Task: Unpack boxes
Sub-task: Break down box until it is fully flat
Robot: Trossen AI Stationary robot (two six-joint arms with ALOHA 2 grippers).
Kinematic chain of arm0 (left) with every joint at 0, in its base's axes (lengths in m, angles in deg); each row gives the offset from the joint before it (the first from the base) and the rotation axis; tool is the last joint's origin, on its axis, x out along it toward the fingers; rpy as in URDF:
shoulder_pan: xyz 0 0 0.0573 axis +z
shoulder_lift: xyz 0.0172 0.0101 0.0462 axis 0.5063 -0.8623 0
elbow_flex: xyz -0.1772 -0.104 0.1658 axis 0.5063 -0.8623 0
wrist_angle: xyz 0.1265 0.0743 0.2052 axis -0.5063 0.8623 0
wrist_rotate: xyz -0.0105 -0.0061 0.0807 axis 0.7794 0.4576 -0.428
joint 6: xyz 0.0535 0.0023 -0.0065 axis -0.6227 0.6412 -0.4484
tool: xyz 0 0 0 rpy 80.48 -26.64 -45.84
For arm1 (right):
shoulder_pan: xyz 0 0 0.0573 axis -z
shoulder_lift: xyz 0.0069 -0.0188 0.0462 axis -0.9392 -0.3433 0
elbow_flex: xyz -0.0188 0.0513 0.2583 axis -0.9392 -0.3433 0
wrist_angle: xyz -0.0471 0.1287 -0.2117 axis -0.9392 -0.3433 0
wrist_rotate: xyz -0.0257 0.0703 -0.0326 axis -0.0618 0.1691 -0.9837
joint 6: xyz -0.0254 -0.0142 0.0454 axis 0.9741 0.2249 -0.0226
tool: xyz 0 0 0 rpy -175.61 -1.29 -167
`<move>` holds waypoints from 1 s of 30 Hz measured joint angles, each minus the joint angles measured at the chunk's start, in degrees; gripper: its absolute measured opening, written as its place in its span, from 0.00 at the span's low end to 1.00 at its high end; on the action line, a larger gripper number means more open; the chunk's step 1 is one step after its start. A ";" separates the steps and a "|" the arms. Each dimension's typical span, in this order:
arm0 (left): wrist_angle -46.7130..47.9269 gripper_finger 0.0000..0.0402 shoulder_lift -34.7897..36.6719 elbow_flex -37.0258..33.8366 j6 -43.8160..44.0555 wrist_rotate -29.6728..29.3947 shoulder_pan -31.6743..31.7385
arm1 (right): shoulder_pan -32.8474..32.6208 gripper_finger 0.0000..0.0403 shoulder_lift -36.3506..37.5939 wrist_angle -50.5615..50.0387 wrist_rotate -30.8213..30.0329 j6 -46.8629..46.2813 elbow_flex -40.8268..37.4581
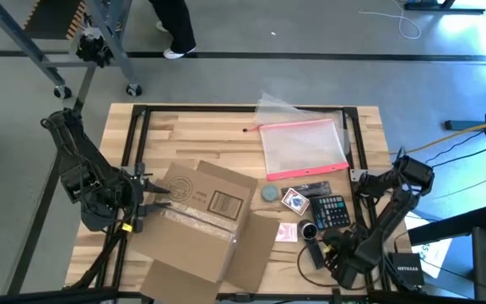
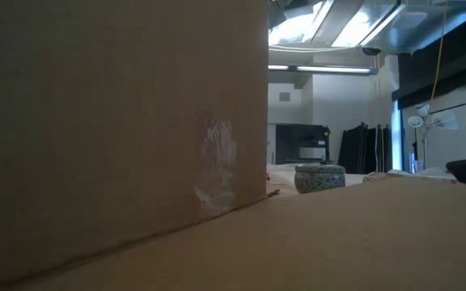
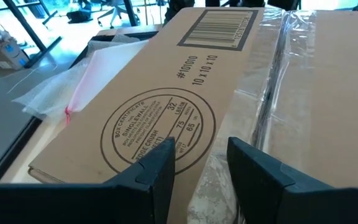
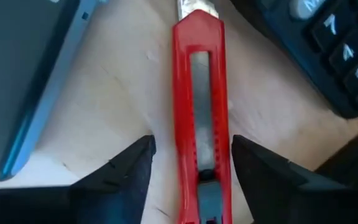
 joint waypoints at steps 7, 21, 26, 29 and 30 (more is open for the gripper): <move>0.02 0.35 0.00 0.00 0.36 0.11 -0.01 | 2.77 0.57 3.82 -1.29 0.59 7.37 -3.82; 0.13 0.35 0.00 0.00 0.31 0.15 0.00 | 2.49 0.57 7.66 10.96 -0.33 7.76 -11.92; 0.17 0.35 0.00 0.00 0.05 0.15 0.00 | 2.49 0.48 7.61 11.70 -0.93 9.77 -11.97; 0.17 0.35 0.00 0.00 -0.33 0.15 -0.02 | 2.53 0.38 7.61 12.12 -1.11 11.91 -11.97; 0.17 0.35 0.00 0.00 -0.30 0.15 -0.02 | 2.53 0.35 7.61 12.29 -1.28 12.06 -11.97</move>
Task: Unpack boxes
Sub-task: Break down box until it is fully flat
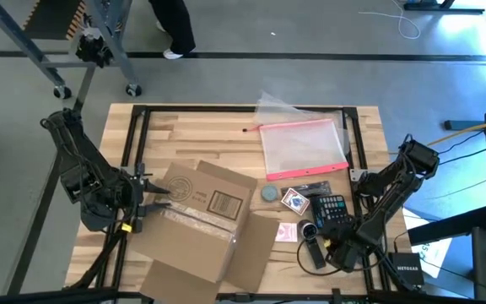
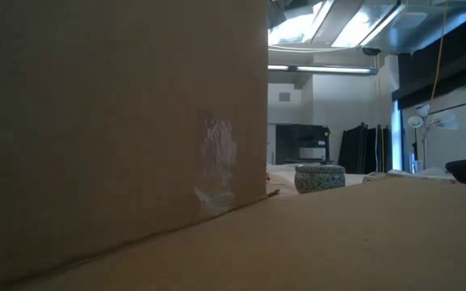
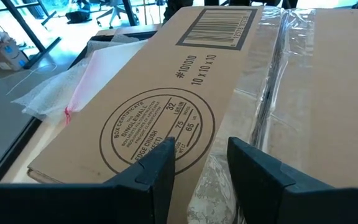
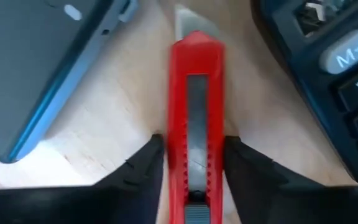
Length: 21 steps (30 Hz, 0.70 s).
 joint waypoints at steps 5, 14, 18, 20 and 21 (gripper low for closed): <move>0.00 0.35 0.00 -0.01 0.00 0.00 0.00 | 0.02 0.25 0.00 -0.36 -0.17 0.03 0.20; 0.02 0.35 0.00 -0.02 -0.07 0.00 0.00 | 0.00 0.32 -0.09 -0.75 -0.95 2.48 0.22; 0.04 0.35 0.00 -0.02 1.10 0.00 -0.03 | 0.11 0.29 -0.09 -0.81 0.74 4.73 0.22; 0.04 0.35 0.00 -0.02 1.21 0.00 -0.03 | 0.09 0.27 -0.09 -0.82 0.06 4.22 0.24; 0.03 0.35 0.00 -0.02 1.18 0.01 -0.03 | 0.06 0.26 -0.09 -0.80 -0.60 3.42 0.26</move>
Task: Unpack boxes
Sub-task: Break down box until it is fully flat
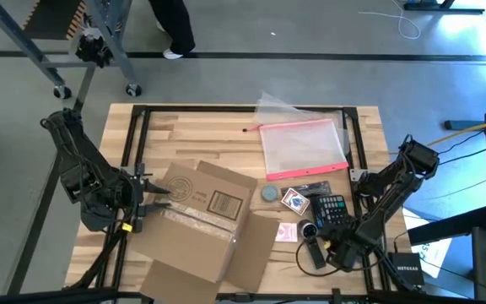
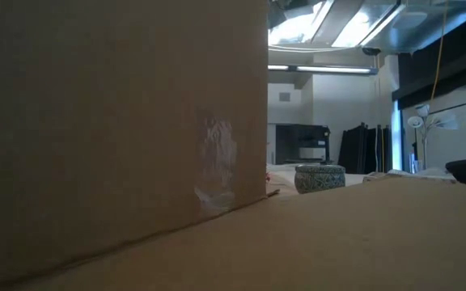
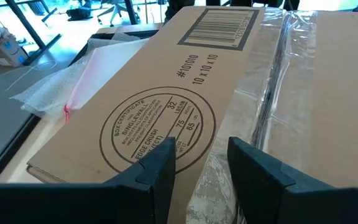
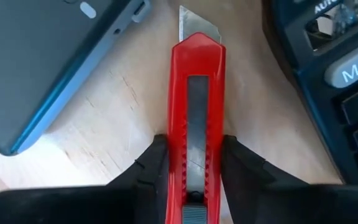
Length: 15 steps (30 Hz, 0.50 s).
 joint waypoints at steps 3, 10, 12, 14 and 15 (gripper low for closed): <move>0.01 0.35 0.00 0.00 -0.04 0.10 0.00 | -0.04 0.26 0.00 0.29 -0.35 -1.29 0.00; 0.00 0.35 0.00 0.00 0.12 0.18 0.00 | -0.02 0.26 -0.58 -3.37 -0.05 -1.76 3.59; -0.01 0.35 0.00 0.00 0.16 0.18 0.00 | 0.00 0.26 -0.78 -5.12 -0.27 -1.69 5.04; 0.00 0.35 0.00 0.00 0.20 0.18 0.00 | 0.03 0.26 -0.71 -5.74 -0.86 -1.71 6.20; 0.00 0.35 0.00 0.00 0.20 0.18 0.00 | 0.05 0.26 -0.70 -5.48 -0.80 -1.71 6.68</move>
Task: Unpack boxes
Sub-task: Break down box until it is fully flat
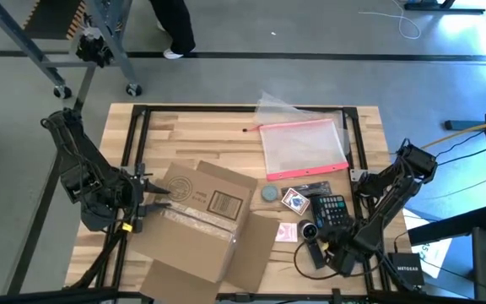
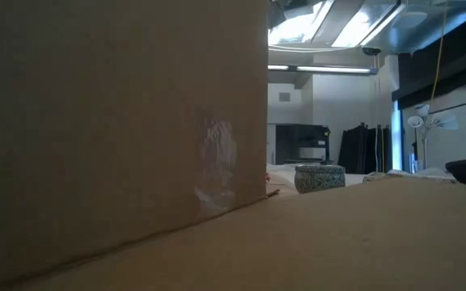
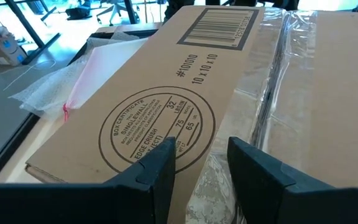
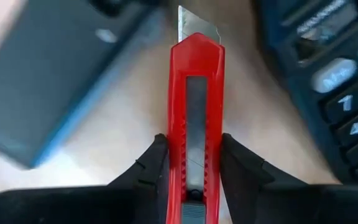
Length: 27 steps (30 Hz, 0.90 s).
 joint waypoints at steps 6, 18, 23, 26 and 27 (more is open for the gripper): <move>-0.02 0.35 0.00 0.00 -0.17 0.00 0.00 | -0.02 0.26 0.09 0.07 0.13 0.00 2.24; -0.04 0.35 -0.02 -0.02 -1.16 0.00 0.04 | -0.02 0.14 0.33 -5.81 0.18 -1.64 8.65; -0.05 0.35 -0.02 -0.04 -0.83 0.00 0.04 | -0.02 0.15 0.35 -5.12 0.10 -9.41 7.82; -0.04 0.35 -0.02 -0.04 0.00 0.00 0.04 | -0.02 0.23 0.35 -1.61 0.04 -14.20 6.38; -0.04 0.35 -0.02 -0.04 0.08 0.00 0.04 | -0.03 0.27 0.35 -0.74 -0.16 -15.71 5.71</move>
